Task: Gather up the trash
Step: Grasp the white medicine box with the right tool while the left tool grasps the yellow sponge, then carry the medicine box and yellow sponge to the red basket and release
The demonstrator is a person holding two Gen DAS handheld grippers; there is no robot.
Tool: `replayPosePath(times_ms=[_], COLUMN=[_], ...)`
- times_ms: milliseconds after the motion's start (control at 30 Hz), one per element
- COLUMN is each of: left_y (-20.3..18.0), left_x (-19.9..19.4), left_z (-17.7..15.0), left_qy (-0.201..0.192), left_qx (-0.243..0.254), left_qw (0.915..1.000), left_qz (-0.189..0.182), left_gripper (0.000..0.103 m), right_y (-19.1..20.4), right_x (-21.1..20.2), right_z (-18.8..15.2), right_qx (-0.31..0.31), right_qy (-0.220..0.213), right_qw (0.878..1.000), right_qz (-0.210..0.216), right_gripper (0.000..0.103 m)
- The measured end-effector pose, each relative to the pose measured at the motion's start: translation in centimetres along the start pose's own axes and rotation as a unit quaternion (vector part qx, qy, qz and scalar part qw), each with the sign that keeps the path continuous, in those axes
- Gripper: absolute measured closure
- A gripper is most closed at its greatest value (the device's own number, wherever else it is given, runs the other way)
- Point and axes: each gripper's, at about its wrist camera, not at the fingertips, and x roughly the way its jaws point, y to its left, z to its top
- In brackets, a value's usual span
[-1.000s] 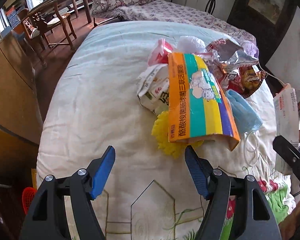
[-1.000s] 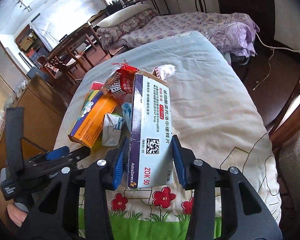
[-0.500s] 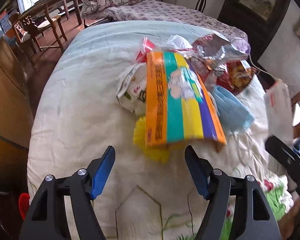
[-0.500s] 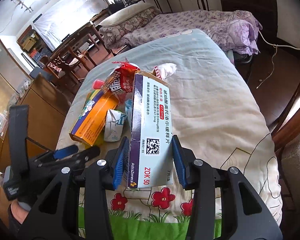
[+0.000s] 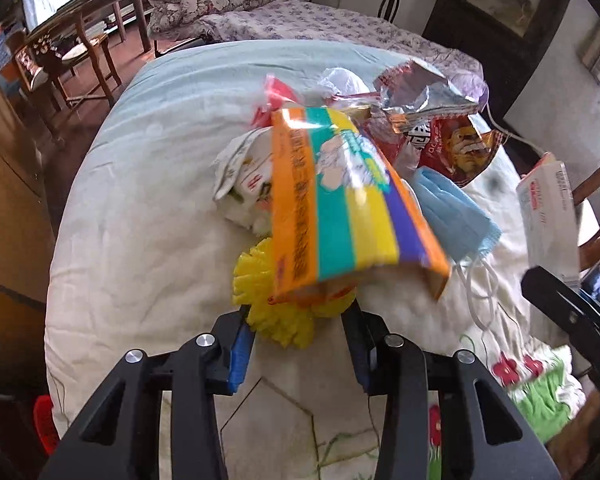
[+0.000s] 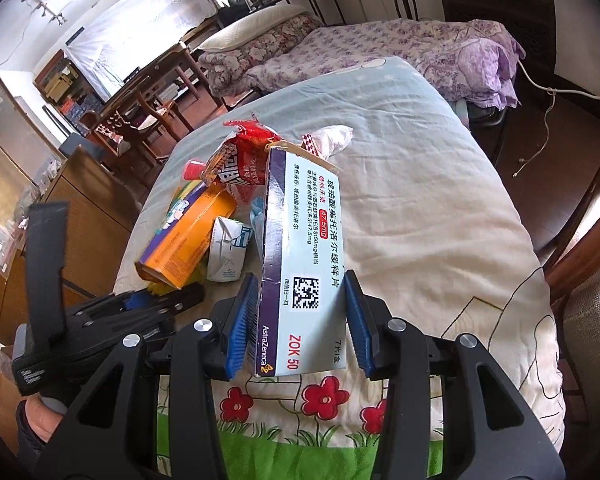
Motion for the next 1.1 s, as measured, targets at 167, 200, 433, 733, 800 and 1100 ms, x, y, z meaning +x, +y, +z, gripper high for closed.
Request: replayPosePath(times_ms=[167, 200, 433, 733, 800, 1100], left_y=[0.9, 0.9, 1.4, 2.5, 3.1, 9.4], left_x=[-1.6, -1.9, -3.9, -7.5, -8.7, -13.5], left_z=[-1.3, -1.6, -4.0, -7.5, -8.3, -11.0], left_qy=[-0.014, -0.014, -0.026, -0.055, -0.068, -0.109], left_qx=[-0.019, -0.021, -0.036, -0.048, -0.047, -0.118], left_qw=[0.9994, 0.9992, 0.9971, 0.9958, 0.9955, 0.9871], left_qz=[-0.025, -0.029, -0.063, -0.055, -0.046, -0.009], left_gripper=[0.062, 0.062, 0.062, 0.062, 0.062, 0.063], right_y=[0.1, 0.0, 0.4, 2.3, 3.0, 10.3], right_x=[0.2, 0.2, 0.0, -2.5, -2.9, -4.5], right_z=[-0.2, -0.3, -0.5, -2.9, -3.5, -5.7], right_qx=[-0.002, -0.002, -0.015, -0.045, -0.047, -0.114], right_qy=[0.001, 0.001, -0.008, -0.019, -0.012, 0.033], right_qw=[1.0, 1.0, 1.0, 0.998, 0.998, 0.988], right_qz=[-0.001, -0.002, -0.009, 0.029, 0.044, 0.103], right_gripper=[0.059, 0.059, 0.059, 0.06, 0.06, 0.06])
